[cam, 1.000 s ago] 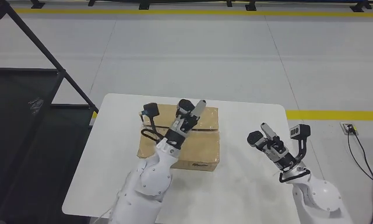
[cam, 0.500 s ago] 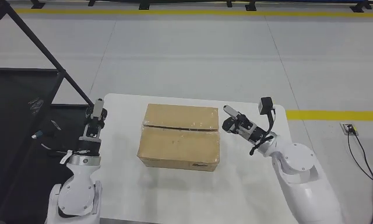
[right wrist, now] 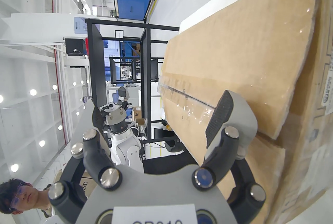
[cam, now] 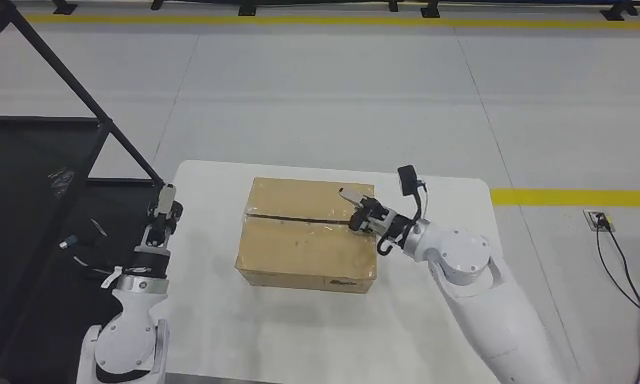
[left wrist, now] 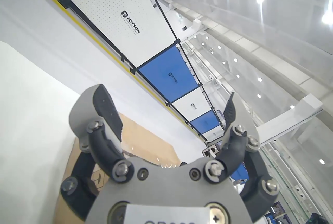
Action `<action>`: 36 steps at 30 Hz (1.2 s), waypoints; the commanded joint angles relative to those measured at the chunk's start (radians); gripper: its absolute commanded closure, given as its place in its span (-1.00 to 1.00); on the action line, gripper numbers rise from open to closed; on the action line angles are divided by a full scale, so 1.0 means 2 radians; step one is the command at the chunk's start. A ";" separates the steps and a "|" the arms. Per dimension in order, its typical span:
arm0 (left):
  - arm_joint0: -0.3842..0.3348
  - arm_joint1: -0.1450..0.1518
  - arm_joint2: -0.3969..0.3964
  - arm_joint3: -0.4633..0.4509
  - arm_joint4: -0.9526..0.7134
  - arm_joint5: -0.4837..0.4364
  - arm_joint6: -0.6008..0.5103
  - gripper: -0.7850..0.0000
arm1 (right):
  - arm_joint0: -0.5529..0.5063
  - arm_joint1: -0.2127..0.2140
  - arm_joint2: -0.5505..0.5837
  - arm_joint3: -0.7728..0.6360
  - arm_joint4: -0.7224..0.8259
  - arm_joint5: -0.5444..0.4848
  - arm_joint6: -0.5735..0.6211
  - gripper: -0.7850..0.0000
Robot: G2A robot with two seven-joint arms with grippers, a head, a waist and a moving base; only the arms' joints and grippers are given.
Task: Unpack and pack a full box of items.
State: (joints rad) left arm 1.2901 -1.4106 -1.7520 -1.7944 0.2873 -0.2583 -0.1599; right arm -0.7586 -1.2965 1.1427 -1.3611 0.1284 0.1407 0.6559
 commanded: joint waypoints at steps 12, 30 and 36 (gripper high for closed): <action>0.005 0.007 -0.010 0.008 -0.011 -0.003 0.000 -1.00 | 0.029 -0.012 -0.037 0.041 0.013 -0.006 -0.005 -1.00; 0.006 0.015 -0.018 0.071 -0.021 0.006 -0.004 -1.00 | 0.116 -0.064 -0.132 0.158 0.084 -0.046 -0.031 -1.00; 0.000 0.017 -0.012 0.094 -0.027 0.006 -0.010 -1.00 | 0.145 -0.092 -0.173 0.203 0.113 -0.063 -0.047 -1.00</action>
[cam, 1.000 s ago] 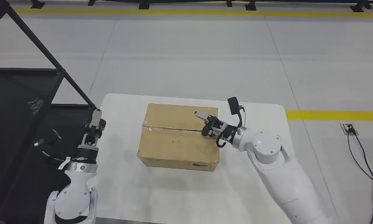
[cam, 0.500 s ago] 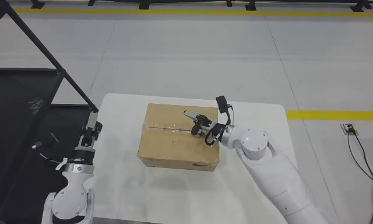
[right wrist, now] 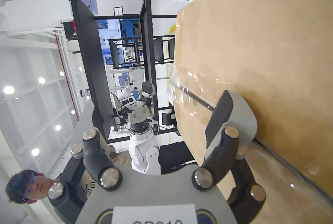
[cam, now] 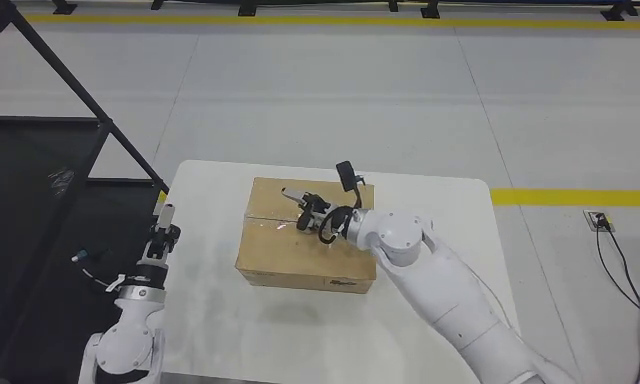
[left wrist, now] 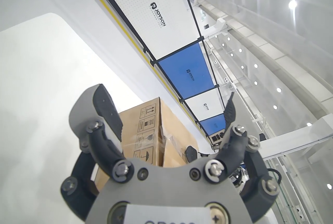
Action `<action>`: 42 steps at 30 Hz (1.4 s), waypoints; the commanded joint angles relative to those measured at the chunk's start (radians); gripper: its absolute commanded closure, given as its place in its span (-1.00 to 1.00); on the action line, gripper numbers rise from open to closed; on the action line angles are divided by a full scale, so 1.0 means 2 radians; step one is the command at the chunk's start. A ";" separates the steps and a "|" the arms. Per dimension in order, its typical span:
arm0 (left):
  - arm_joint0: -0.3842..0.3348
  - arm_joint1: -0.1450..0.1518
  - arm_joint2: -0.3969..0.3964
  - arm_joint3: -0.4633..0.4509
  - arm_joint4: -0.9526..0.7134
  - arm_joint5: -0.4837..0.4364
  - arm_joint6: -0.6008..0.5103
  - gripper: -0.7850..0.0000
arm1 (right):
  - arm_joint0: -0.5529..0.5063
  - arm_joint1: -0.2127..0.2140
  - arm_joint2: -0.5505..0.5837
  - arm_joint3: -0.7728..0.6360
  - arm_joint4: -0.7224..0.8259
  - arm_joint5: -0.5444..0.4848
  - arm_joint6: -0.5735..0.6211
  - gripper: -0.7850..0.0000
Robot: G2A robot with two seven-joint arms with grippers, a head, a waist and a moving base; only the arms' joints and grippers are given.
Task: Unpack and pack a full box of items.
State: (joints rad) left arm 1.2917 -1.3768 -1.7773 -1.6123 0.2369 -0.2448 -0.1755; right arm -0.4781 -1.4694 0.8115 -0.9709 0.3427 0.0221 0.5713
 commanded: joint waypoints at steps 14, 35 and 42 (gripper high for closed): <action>0.013 0.008 -0.010 0.000 -0.022 -0.013 -0.025 -1.00 | 0.048 -0.078 -0.078 0.094 0.035 -0.042 -0.090 -1.00; 0.019 0.020 -0.022 0.001 -0.041 -0.014 -0.048 -1.00 | 0.093 -0.159 -0.100 0.221 0.064 -0.093 -0.070 -1.00; 0.010 0.023 -0.014 0.004 -0.041 -0.013 -0.055 -1.00 | 0.101 -0.160 -0.087 0.233 0.052 -0.091 -0.042 -1.00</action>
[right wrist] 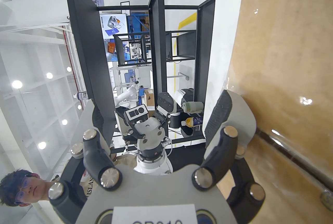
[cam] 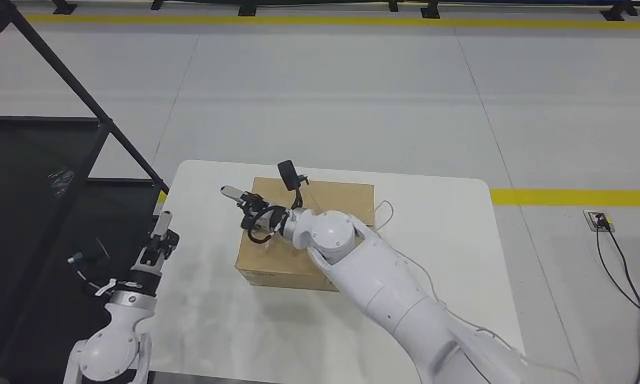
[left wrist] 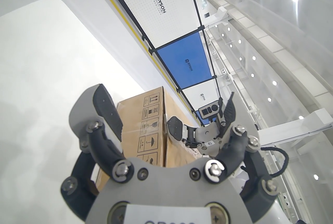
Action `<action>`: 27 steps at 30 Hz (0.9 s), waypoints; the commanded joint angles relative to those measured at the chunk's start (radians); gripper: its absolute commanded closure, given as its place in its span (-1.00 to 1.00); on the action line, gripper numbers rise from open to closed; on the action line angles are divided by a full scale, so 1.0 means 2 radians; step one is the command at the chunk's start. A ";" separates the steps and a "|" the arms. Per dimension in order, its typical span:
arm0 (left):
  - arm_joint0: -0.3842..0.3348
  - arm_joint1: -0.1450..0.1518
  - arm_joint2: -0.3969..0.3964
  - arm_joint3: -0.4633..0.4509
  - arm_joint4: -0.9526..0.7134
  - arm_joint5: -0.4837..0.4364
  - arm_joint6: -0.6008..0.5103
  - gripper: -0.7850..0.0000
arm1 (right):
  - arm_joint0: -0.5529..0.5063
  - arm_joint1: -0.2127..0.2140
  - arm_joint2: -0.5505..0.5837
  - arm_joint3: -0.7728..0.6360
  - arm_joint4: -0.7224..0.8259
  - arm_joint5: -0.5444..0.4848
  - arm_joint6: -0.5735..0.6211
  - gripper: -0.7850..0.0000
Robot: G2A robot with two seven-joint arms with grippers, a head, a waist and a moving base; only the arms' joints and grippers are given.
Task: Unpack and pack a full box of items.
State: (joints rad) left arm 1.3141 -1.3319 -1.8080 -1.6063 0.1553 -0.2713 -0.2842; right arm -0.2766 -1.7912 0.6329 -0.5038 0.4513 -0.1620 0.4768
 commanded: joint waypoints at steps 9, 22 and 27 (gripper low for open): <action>-0.010 0.004 0.014 0.003 0.004 -0.001 -0.009 -1.00 | -0.018 0.025 0.032 -0.044 -0.049 0.017 0.011 -1.00; -0.019 0.009 0.028 0.002 0.006 0.000 -0.015 -1.00 | -0.110 0.084 0.119 -0.216 -0.133 0.125 0.005 -1.00; -0.020 0.011 0.032 0.001 0.005 -0.001 -0.015 -1.00 | -0.148 0.102 0.151 -0.284 -0.167 0.180 0.003 -1.00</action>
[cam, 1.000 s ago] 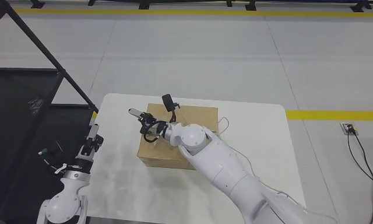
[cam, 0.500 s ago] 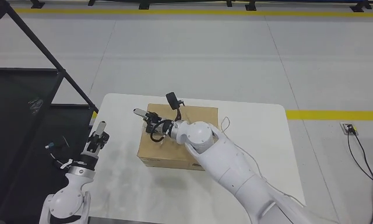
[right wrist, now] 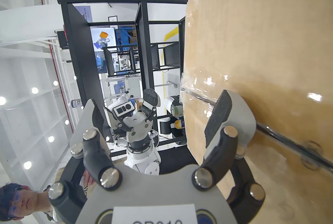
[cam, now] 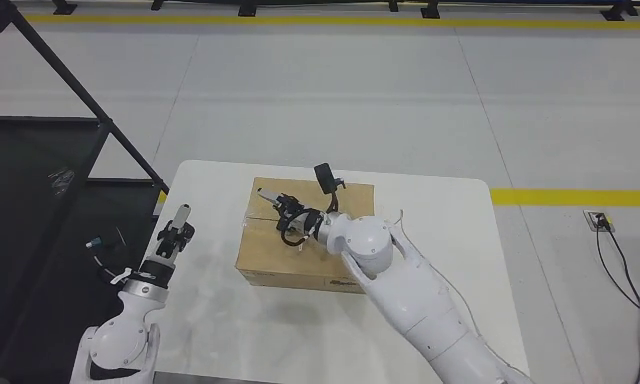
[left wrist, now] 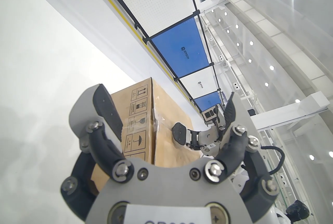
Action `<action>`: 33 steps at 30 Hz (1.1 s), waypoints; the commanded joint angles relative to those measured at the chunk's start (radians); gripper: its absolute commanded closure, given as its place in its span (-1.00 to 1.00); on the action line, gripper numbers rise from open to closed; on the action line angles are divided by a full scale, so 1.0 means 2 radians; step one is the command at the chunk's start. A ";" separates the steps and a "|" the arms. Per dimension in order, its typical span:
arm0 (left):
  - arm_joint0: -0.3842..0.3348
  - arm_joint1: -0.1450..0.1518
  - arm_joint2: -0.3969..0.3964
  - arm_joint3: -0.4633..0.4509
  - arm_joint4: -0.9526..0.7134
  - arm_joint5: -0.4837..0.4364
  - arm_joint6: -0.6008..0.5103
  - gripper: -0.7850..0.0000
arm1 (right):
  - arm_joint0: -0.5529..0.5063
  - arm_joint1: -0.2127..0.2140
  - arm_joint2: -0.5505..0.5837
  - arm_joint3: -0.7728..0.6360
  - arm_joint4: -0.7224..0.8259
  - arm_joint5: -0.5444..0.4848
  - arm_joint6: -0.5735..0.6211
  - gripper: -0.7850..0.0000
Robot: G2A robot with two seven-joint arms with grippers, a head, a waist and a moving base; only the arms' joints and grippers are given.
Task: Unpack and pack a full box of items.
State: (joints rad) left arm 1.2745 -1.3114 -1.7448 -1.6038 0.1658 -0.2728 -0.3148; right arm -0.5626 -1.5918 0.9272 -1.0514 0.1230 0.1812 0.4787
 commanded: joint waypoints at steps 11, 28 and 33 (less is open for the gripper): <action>-0.006 0.004 0.006 0.005 -0.004 0.002 -0.002 -1.00 | -0.050 0.022 0.043 -0.087 -0.063 0.084 0.005 -1.00; -0.021 0.011 0.015 0.013 -0.006 0.004 -0.007 -1.00 | -0.116 0.047 0.128 -0.159 -0.068 0.081 0.029 -1.00; -0.028 0.012 0.021 0.016 -0.004 0.005 -0.009 -1.00 | -0.145 0.057 0.171 -0.178 -0.057 0.063 0.044 -1.00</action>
State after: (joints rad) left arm 1.2205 -1.2872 -1.7042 -1.5722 0.1569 -0.2636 -0.3333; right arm -0.8456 -1.4802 1.2588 -1.4047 0.0098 0.3089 0.5658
